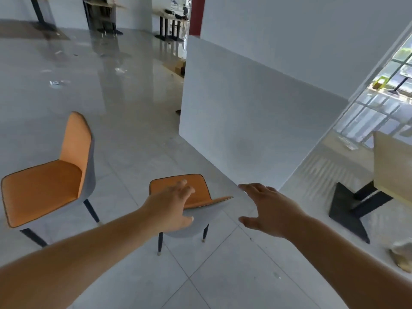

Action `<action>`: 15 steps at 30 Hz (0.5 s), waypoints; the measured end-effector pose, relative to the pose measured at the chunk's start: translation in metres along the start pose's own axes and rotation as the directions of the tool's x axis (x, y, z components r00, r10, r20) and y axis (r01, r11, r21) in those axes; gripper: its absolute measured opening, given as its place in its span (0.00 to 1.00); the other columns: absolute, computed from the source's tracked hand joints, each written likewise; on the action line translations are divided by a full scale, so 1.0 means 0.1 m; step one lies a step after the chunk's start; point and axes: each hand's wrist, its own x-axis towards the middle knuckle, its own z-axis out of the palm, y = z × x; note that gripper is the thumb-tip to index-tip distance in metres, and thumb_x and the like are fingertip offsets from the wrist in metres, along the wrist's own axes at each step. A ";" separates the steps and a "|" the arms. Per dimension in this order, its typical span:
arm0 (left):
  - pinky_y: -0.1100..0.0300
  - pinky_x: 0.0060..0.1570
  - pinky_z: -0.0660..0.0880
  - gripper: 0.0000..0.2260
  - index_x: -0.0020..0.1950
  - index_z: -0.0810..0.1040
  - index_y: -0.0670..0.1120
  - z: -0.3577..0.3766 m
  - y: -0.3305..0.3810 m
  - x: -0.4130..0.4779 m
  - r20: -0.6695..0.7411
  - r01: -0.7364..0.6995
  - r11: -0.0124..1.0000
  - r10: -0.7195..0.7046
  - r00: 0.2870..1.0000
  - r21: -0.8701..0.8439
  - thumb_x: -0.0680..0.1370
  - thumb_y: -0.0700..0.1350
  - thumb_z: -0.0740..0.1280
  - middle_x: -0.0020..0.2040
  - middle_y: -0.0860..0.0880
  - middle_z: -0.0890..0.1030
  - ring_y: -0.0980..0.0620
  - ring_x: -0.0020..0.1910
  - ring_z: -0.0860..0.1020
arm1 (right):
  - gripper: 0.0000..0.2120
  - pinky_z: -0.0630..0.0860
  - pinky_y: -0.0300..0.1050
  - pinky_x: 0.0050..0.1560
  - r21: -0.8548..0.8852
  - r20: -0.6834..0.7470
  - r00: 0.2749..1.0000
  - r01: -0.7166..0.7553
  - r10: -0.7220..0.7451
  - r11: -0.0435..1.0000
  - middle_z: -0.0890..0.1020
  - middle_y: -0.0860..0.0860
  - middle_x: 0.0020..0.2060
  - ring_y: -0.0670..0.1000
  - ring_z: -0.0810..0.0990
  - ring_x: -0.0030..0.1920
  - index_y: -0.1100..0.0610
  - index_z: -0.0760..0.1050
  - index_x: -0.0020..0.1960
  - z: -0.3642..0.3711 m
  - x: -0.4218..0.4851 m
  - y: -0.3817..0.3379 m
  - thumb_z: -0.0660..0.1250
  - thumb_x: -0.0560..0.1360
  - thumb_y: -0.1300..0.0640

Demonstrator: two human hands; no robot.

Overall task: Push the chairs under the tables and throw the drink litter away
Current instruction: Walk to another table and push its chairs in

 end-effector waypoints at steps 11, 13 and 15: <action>0.49 0.60 0.75 0.38 0.79 0.56 0.56 0.81 -0.19 1.15 0.204 0.263 0.963 -0.270 0.941 0.061 0.75 0.65 0.68 0.83 0.51 0.50 0.47 0.70 0.70 | 0.42 0.73 0.52 0.67 0.111 0.152 0.946 0.271 -0.286 0.956 0.66 0.47 0.78 0.52 0.68 0.73 0.46 0.53 0.82 0.96 1.85 0.93 0.68 0.76 0.34; 0.50 0.60 0.75 0.39 0.79 0.57 0.56 1.02 -0.26 1.26 0.205 0.323 0.942 -0.335 0.920 0.089 0.73 0.66 0.70 0.83 0.51 0.52 0.47 0.69 0.71 | 0.43 0.74 0.52 0.66 0.142 0.180 0.919 0.328 -0.350 0.934 0.66 0.47 0.77 0.53 0.68 0.73 0.45 0.51 0.82 1.28 2.18 1.03 0.68 0.76 0.34; 0.50 0.61 0.75 0.41 0.79 0.57 0.57 1.23 -0.34 1.35 0.231 0.385 0.920 -0.392 0.891 0.075 0.72 0.67 0.70 0.82 0.51 0.54 0.48 0.70 0.70 | 0.43 0.73 0.53 0.66 0.171 0.234 0.884 0.372 -0.405 0.912 0.66 0.47 0.77 0.53 0.68 0.73 0.44 0.51 0.82 1.63 2.40 1.11 0.68 0.75 0.33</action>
